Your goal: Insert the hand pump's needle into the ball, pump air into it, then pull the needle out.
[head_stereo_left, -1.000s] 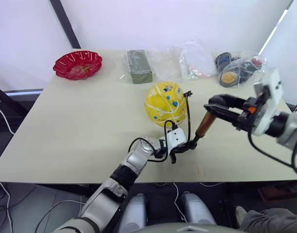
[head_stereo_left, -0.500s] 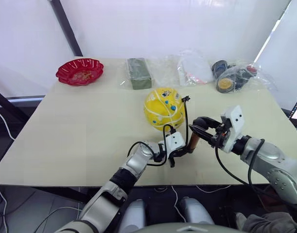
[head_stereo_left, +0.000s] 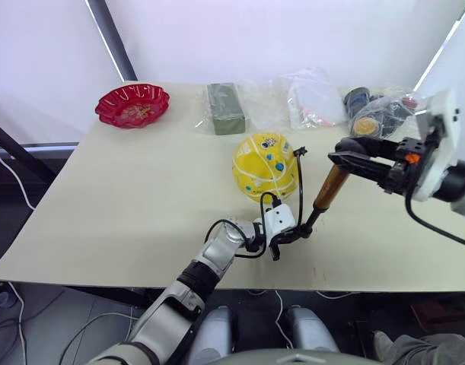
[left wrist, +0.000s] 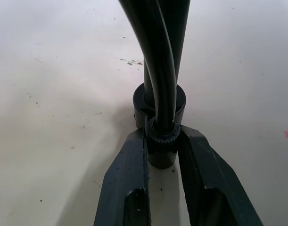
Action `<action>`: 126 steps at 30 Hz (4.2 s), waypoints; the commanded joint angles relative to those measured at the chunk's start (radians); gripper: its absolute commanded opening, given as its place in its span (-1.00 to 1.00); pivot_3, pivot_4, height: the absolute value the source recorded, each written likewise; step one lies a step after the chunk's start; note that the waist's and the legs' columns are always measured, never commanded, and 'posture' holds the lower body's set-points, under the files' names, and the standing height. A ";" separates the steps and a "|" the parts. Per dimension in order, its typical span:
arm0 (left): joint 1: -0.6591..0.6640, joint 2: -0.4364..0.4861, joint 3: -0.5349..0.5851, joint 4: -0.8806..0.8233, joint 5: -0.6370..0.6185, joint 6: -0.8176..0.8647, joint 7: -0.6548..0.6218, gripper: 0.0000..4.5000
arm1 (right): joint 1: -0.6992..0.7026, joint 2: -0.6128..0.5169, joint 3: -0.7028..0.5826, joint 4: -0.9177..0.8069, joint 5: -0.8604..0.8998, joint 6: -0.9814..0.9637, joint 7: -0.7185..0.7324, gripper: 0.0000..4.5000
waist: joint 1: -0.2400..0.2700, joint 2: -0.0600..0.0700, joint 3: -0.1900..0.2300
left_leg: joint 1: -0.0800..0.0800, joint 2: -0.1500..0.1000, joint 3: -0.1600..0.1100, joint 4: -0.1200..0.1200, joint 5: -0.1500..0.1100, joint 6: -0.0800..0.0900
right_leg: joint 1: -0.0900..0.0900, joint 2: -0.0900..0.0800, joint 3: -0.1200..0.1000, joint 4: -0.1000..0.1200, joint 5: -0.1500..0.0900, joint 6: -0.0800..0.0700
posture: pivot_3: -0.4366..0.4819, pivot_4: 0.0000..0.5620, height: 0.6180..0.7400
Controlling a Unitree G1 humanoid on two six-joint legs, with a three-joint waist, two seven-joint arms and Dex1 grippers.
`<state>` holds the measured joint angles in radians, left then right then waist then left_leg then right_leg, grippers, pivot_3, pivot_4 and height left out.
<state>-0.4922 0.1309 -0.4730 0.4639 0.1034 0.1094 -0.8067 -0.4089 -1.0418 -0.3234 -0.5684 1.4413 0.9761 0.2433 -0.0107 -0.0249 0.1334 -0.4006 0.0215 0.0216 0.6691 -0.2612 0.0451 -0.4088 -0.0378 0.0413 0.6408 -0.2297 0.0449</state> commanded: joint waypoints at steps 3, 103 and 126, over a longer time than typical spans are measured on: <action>0.033 0.024 -0.012 0.091 0.032 0.032 0.001 -0.84 | 0.030 0.005 -0.018 -0.011 -0.076 -0.030 -0.024 -0.10 | 0.000 -0.001 0.000 | 0.000 0.000 0.000 0.000 0.000 0.000 | 0.000 -0.002 0.000 0.000 0.000 0.000 | -0.05 -0.47 1.00; 0.083 0.030 -0.023 0.039 0.021 0.025 -0.027 -0.84 | 0.169 0.098 -0.177 -0.054 -0.118 -0.203 0.173 -0.11 | 0.005 0.003 0.001 | -0.004 0.000 -0.005 -0.002 -0.003 0.004 | 0.000 -0.001 -0.005 -0.008 -0.001 0.000 | -0.05 -0.47 1.00; 0.079 0.029 -0.016 0.046 0.016 0.032 -0.026 -0.84 | 0.413 0.340 0.211 0.088 -0.626 -0.410 0.334 -0.12 | -0.001 -0.002 -0.004 | 0.002 0.001 -0.003 -0.002 -0.003 0.004 | 0.004 0.003 -0.004 -0.007 -0.001 0.000 | -0.05 -0.47 1.00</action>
<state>-0.4511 0.1327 -0.4728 0.4464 0.0972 0.0912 -0.8125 -0.0056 -0.6807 -0.0835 -0.4935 0.8178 0.5247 0.5841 -0.0116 -0.0271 0.1292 -0.3983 0.0227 0.0189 0.6670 -0.2642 0.0492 -0.4050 -0.0352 0.0368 0.6337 -0.2304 0.0452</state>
